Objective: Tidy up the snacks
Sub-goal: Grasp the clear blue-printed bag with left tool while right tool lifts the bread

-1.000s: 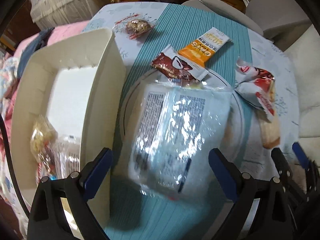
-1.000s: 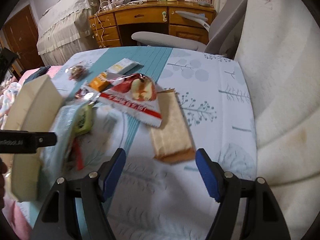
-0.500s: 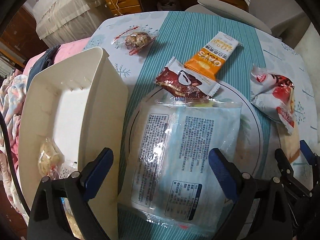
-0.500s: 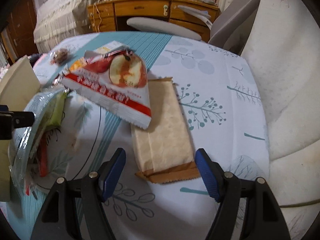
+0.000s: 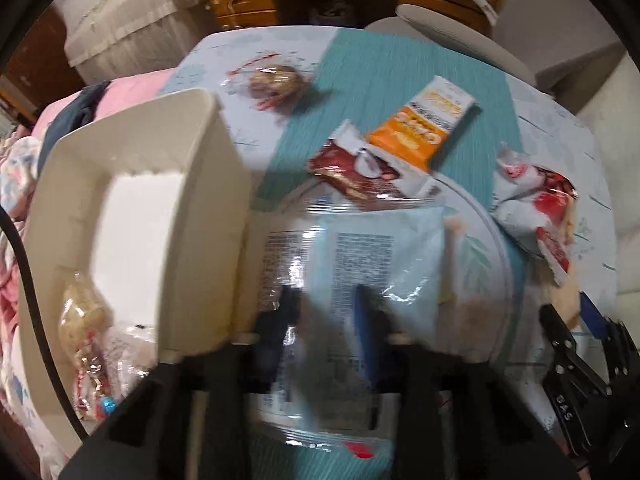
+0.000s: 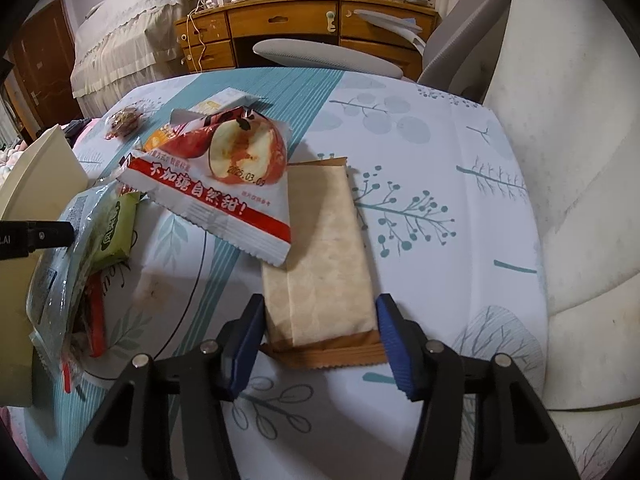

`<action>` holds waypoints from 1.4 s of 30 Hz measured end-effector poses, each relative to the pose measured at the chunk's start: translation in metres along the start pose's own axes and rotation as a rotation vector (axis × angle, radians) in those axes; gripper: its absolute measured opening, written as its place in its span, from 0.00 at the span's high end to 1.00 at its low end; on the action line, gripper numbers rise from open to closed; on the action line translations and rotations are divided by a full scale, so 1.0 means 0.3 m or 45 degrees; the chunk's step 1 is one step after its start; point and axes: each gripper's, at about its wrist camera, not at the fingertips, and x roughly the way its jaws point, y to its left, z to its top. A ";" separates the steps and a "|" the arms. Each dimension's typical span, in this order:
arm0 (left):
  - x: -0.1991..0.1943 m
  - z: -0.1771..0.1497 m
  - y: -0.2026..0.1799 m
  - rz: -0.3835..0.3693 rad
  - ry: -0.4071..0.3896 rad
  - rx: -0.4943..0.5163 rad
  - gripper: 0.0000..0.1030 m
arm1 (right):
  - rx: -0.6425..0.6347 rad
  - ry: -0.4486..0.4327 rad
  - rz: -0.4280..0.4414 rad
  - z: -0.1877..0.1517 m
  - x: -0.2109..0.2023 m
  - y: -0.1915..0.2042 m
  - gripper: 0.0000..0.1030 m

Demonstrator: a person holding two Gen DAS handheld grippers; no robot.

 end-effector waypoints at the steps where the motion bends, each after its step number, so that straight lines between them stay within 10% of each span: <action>1: 0.002 0.001 0.018 0.004 0.012 -0.017 0.91 | 0.004 0.009 0.001 0.000 -0.001 0.000 0.46; 18: -0.121 -0.082 0.116 -0.193 0.010 -0.104 0.97 | 0.191 0.161 0.156 -0.072 -0.094 0.027 0.47; 34: -0.236 -0.211 0.142 -0.529 -0.083 -0.223 0.97 | 0.197 -0.001 0.277 -0.138 -0.358 0.031 0.47; 42: -0.167 -0.207 0.098 -0.416 -0.001 -0.231 0.30 | 0.170 -0.032 0.294 -0.192 -0.423 0.016 0.47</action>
